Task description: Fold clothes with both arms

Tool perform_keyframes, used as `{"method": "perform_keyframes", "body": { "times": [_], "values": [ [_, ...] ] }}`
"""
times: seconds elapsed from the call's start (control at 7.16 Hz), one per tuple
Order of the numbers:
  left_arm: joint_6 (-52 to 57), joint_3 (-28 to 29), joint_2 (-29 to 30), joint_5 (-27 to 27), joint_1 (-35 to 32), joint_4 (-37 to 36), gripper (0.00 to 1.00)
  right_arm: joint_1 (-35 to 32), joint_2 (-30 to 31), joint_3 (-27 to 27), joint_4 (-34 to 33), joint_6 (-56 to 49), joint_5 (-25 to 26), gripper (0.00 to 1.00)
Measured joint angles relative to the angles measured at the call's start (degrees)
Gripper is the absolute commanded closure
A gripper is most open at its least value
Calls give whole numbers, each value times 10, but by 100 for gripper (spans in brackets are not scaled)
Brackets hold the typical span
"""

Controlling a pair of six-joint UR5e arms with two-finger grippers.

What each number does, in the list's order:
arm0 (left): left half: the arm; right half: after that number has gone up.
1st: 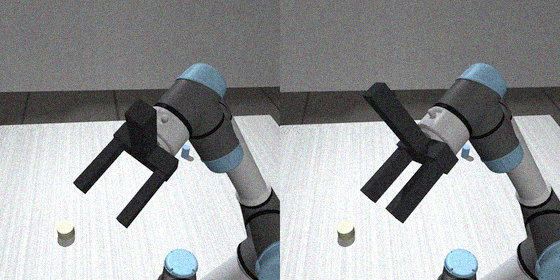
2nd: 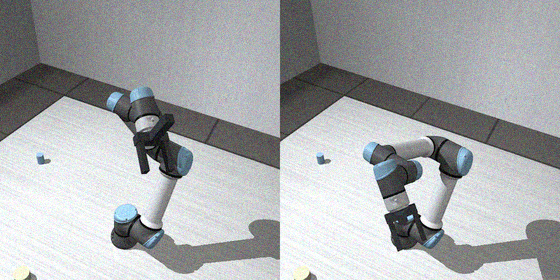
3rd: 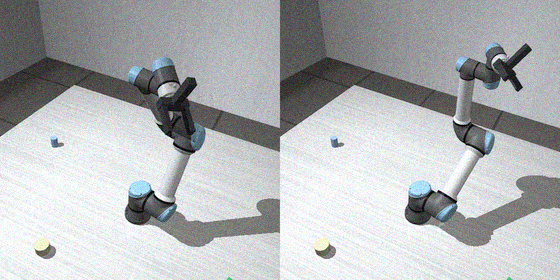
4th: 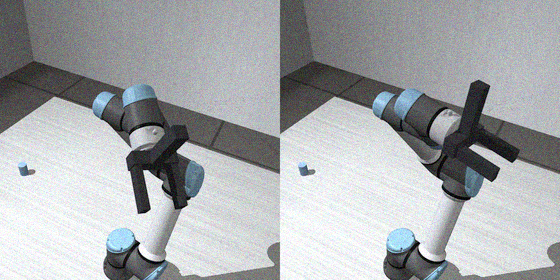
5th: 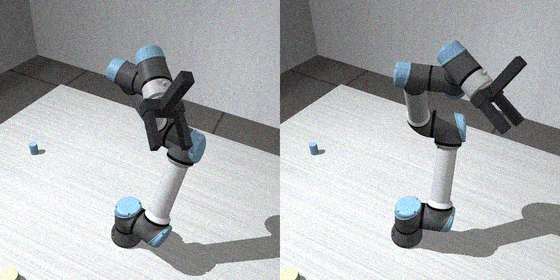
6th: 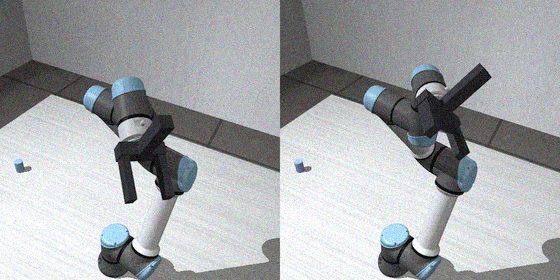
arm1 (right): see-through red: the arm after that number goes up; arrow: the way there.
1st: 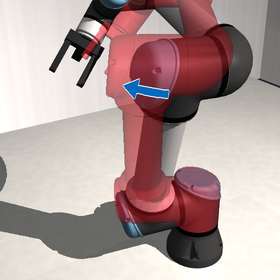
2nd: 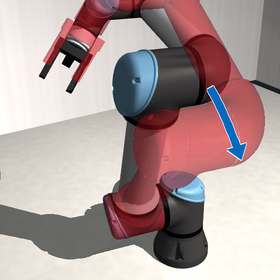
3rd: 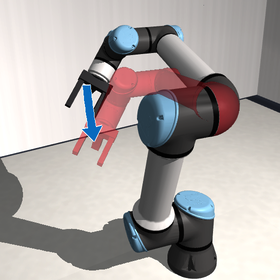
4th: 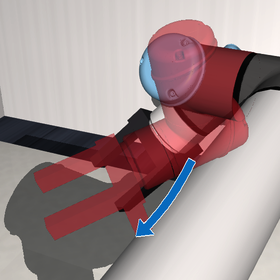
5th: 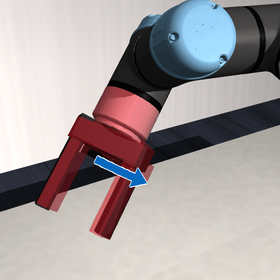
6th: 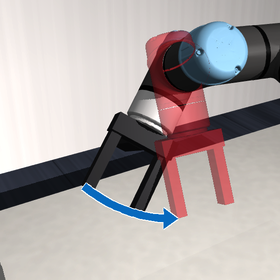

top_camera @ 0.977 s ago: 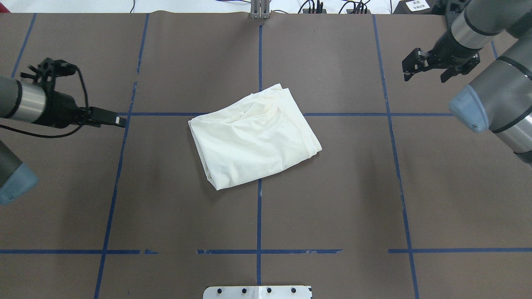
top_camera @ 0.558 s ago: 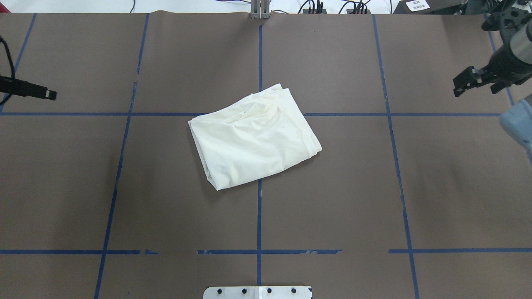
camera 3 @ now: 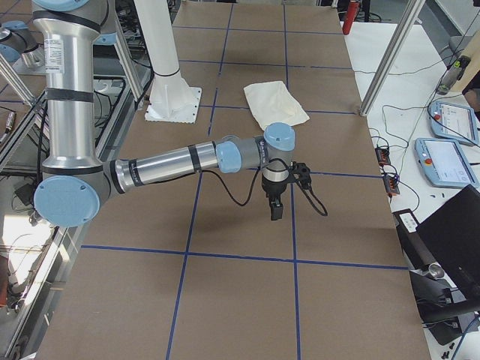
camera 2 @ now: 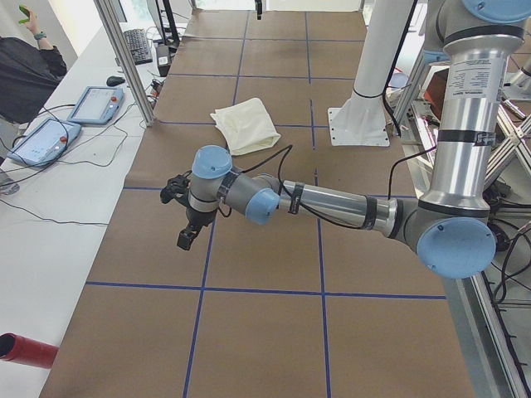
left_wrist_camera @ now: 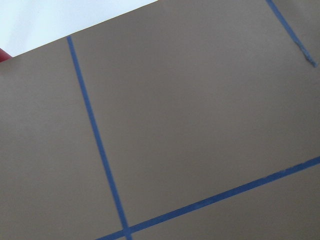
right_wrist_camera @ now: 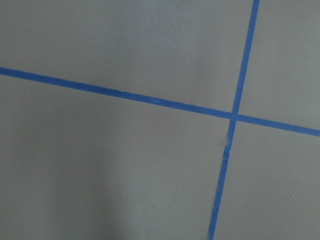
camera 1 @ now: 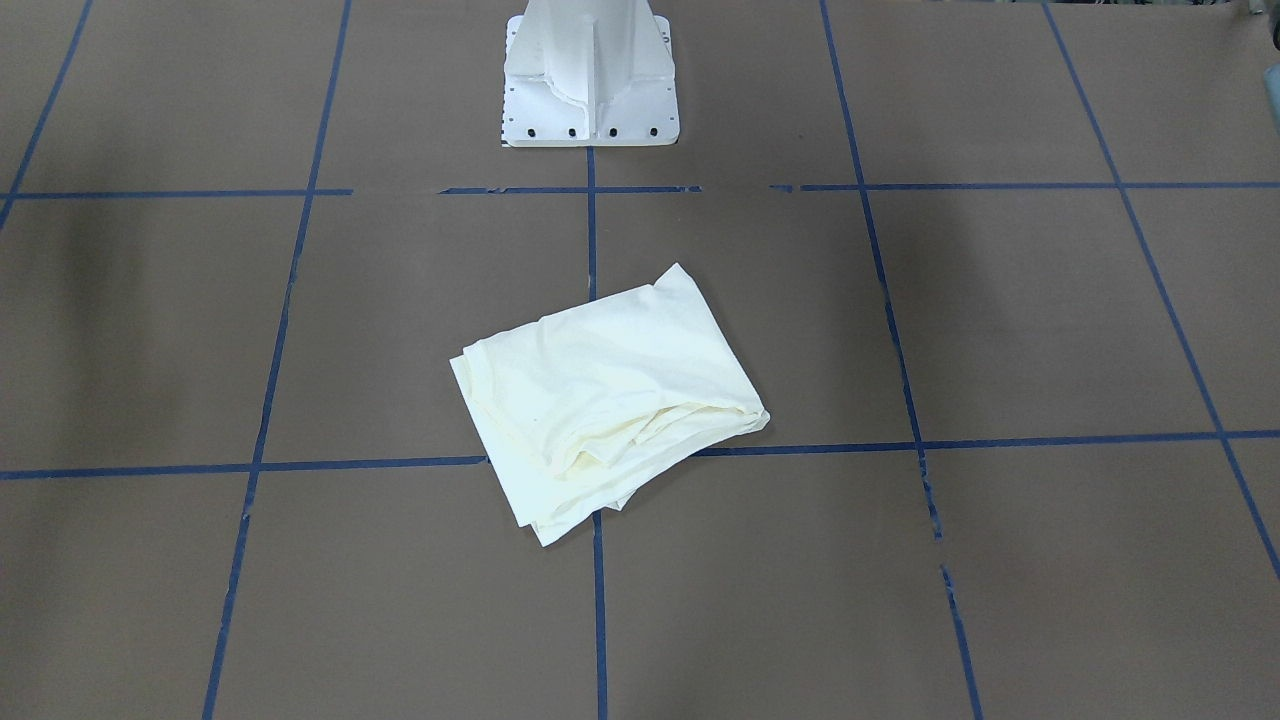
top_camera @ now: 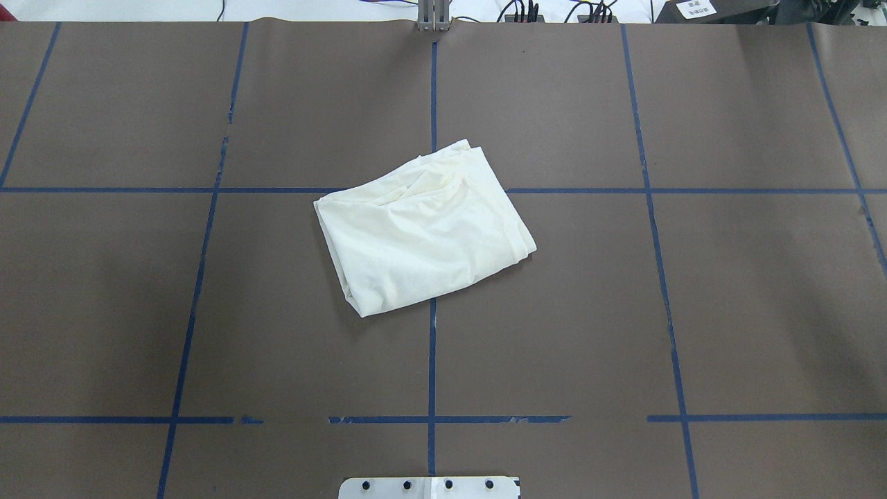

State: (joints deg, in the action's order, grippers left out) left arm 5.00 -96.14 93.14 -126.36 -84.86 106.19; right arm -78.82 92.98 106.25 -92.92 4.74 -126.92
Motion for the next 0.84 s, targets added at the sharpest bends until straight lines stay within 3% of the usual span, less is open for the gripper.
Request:
{"method": "perform_keyframes", "body": {
  "times": [0.56,0.84],
  "values": [
    [24,5,-56,1,-24,65,0,-45,-10,-27,-8,-43,-20,0],
    [20,4,-65,1,-26,6,0,-46,-7,-33,-9,-36,-34,0]
  ]
}}
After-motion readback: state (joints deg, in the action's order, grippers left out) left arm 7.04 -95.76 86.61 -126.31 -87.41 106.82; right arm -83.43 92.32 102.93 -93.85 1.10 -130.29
